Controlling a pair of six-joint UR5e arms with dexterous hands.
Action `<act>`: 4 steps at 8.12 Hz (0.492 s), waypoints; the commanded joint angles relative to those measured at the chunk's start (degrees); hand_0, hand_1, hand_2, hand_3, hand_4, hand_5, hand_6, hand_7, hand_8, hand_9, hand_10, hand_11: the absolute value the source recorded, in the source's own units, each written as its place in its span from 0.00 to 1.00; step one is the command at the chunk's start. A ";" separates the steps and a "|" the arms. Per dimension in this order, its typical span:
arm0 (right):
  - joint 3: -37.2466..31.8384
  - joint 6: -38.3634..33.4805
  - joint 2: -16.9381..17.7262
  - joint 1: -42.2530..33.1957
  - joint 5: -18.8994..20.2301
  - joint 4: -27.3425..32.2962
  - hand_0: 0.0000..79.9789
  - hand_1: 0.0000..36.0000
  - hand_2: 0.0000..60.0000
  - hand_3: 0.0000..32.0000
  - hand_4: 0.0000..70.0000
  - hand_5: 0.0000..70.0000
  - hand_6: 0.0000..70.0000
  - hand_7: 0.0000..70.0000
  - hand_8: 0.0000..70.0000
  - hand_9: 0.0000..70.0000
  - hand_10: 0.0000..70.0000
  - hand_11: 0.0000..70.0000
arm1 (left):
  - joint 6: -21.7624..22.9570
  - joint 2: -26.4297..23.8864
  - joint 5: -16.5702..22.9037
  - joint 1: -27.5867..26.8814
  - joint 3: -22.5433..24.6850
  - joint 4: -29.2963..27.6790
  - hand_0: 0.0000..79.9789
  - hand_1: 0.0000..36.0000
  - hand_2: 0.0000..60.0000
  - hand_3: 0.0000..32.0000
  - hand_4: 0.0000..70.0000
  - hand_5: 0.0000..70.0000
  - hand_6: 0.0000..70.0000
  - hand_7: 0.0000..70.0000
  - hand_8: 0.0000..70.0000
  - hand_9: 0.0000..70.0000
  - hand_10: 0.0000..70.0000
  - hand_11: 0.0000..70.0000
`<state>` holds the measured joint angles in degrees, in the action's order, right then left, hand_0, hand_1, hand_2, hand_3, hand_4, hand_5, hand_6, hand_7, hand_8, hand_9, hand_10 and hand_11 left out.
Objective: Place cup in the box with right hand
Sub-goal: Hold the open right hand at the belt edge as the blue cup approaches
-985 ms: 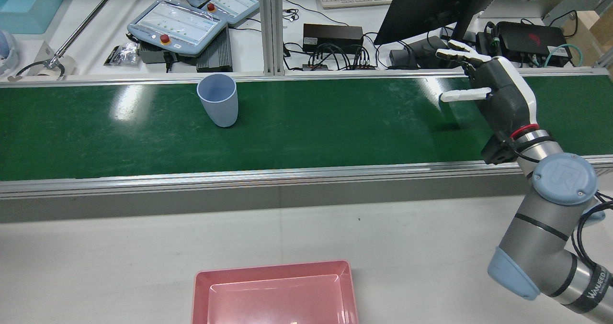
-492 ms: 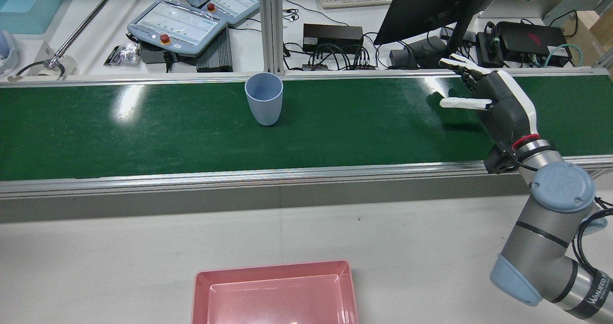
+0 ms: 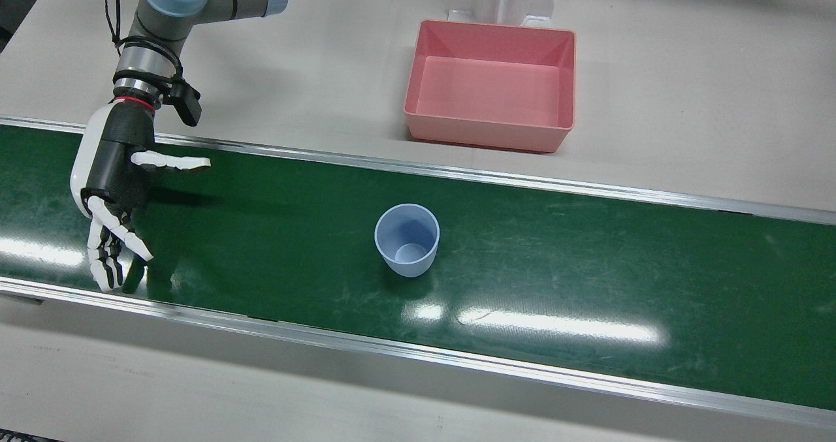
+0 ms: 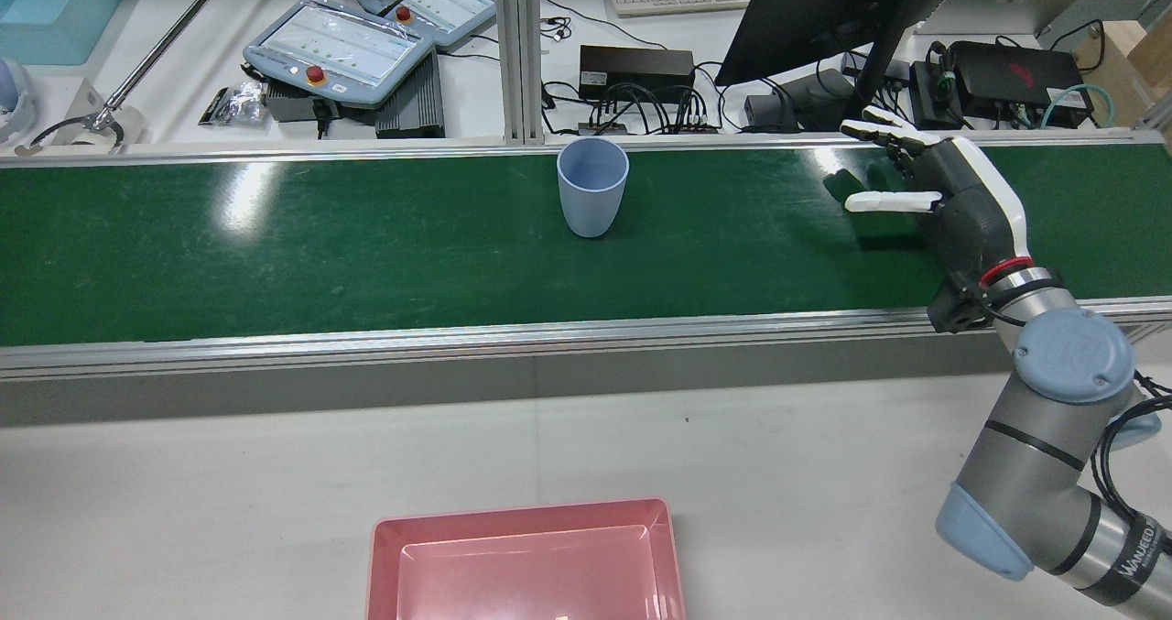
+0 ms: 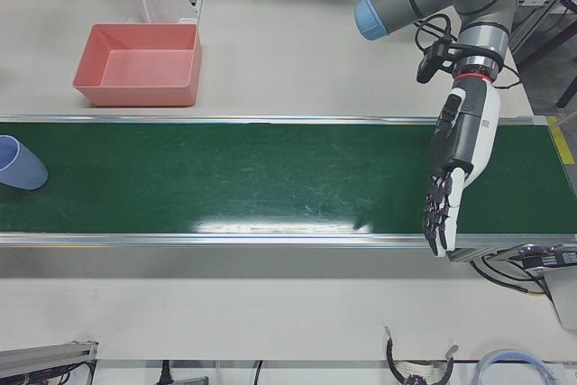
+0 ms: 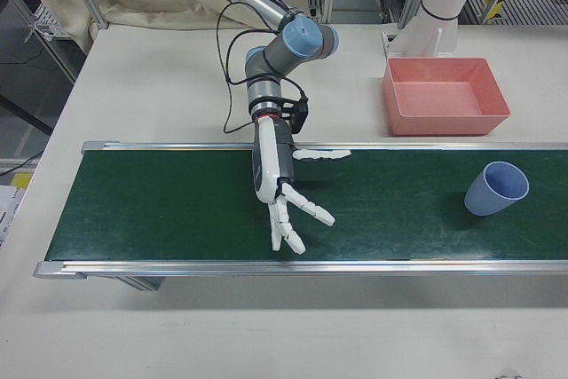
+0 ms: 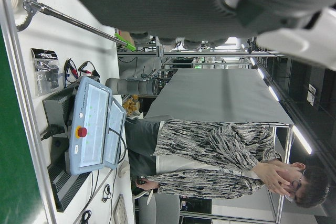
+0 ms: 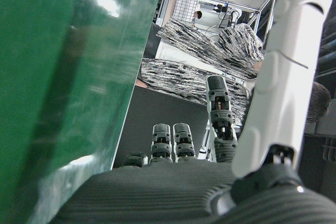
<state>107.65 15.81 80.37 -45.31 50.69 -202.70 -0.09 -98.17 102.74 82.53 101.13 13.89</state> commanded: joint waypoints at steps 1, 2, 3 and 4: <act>0.10 0.02 0.22 0.31 0.12 -0.15 0.70 0.48 0.10 0.00 0.22 0.09 0.08 0.25 0.11 0.21 0.01 0.05 | 0.00 0.00 0.00 0.00 0.03 0.00 0.00 0.00 0.00 0.00 0.00 0.00 0.00 0.00 0.00 0.00 0.00 0.00; -0.07 0.10 0.22 0.74 0.12 -0.15 0.71 0.43 0.03 0.00 0.26 0.09 0.07 0.25 0.11 0.21 0.01 0.04 | 0.00 0.00 0.00 0.00 -0.06 0.00 0.00 0.00 0.00 0.00 0.00 0.00 0.00 0.00 0.00 0.00 0.00 0.00; -0.16 0.36 0.22 1.27 0.12 -0.15 0.71 0.46 0.07 0.00 0.23 0.09 0.07 0.25 0.11 0.21 0.01 0.04 | 0.00 0.00 0.00 0.00 -0.06 0.00 0.00 0.00 0.00 0.00 0.00 0.00 0.00 0.00 0.00 0.00 0.00 0.00; -0.08 1.15 0.05 1.27 0.12 -0.15 0.72 0.44 0.03 0.00 0.26 0.09 0.07 0.25 0.11 0.21 0.01 0.04 | 0.00 0.00 0.00 0.00 0.03 0.09 0.00 0.00 0.00 0.00 0.00 0.00 0.00 0.00 0.00 0.00 0.00 0.00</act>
<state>107.60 15.97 80.56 -44.53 50.80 -202.84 -0.09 -98.17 102.74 82.53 101.11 13.89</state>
